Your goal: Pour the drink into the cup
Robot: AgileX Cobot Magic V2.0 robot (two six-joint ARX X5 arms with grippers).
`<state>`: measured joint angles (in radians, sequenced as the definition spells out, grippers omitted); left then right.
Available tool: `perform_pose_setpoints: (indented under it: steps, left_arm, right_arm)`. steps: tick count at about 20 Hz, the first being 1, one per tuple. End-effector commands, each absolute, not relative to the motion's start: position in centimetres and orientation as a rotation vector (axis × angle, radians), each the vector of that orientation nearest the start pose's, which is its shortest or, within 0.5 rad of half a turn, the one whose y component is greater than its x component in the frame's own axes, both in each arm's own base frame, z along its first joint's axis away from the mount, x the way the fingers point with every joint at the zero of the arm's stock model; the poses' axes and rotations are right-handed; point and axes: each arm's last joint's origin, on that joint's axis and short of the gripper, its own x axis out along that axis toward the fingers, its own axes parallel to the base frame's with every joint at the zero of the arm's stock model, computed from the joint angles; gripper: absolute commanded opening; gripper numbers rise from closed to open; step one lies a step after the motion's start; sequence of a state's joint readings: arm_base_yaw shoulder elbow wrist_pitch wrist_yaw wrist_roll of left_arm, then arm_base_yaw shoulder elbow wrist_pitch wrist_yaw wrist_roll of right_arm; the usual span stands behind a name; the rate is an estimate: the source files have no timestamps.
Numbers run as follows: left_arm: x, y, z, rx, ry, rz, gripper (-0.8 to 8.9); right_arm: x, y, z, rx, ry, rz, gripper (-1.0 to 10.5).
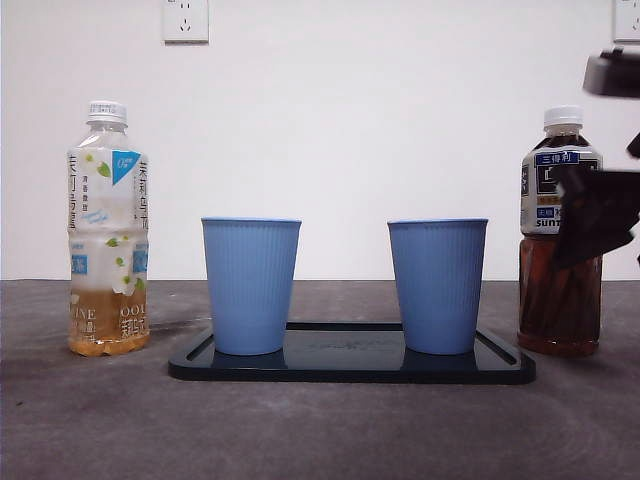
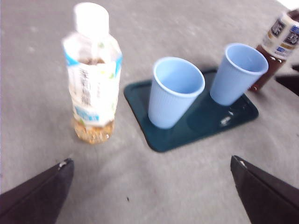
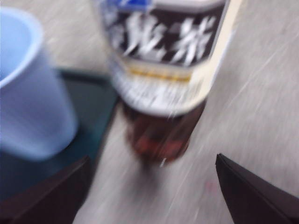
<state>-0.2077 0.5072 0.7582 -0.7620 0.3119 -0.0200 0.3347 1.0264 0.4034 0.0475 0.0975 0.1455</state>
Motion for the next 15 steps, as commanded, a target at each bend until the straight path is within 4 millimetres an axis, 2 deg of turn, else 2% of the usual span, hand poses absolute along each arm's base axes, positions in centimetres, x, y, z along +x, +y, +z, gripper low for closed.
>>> perform_pose_setpoints:
  steps: [1,8,15]
  left_arm:
    - [10.3,-3.1,29.7,-0.037,0.511,-0.505,5.7]
    - [15.6,-4.1,25.1,-0.083,0.515,-0.452,5.72]
    - [20.7,-5.7,21.0,-0.064,0.569,-0.441,5.72]
  right_arm:
    - [17.3,6.6,19.6,0.069,0.579,0.217,4.3]
    - [11.8,6.3,22.9,0.16,0.507,0.338,4.3]
    - [8.9,5.0,25.6,0.216,0.42,0.374,4.3]
